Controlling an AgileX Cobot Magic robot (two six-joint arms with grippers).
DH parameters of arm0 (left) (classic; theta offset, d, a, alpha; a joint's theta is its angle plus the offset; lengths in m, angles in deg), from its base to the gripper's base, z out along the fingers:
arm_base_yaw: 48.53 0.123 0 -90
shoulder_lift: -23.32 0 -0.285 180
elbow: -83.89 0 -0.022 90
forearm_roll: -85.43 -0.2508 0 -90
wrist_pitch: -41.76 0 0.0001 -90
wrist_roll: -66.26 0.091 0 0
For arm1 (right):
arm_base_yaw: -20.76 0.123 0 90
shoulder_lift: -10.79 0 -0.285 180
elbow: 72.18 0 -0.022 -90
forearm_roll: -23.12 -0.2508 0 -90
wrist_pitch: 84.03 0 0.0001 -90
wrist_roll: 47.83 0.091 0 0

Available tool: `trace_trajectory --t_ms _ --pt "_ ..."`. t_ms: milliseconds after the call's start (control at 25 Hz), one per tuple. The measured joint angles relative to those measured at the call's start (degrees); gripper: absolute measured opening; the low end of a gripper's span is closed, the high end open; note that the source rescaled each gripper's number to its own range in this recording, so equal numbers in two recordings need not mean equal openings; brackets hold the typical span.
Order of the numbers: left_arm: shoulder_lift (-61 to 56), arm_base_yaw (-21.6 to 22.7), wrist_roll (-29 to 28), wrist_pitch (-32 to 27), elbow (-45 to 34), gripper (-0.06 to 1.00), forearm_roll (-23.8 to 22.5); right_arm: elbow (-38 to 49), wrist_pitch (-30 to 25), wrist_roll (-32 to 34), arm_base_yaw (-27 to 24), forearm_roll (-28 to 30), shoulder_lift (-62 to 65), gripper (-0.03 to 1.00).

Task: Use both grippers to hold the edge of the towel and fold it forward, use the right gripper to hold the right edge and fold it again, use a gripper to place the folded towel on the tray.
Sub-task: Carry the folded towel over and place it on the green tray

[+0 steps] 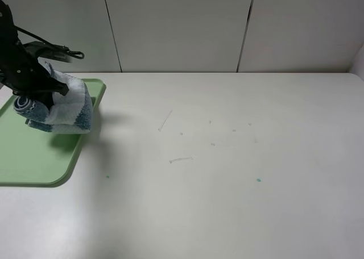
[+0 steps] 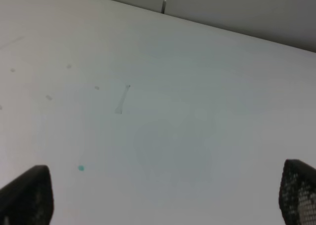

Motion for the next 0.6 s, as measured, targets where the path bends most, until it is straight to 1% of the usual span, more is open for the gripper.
trace_trajectory --t_ms 280,400,600 --pt "0.0 1.5 0.0 5.0 -4.9 0.19 -0.5 0.0 0.0 0.0 0.0 0.0 0.0 1.00" --pt "0.0 2.0 0.0 5.2 -5.7 0.19 -0.7 0.0 0.0 0.0 0.0 0.0 0.0 1.00" --pt "-0.2 2.1 0.0 4.0 -5.7 0.19 -3.3 0.0 0.0 0.0 0.0 0.0 0.0 1.00"
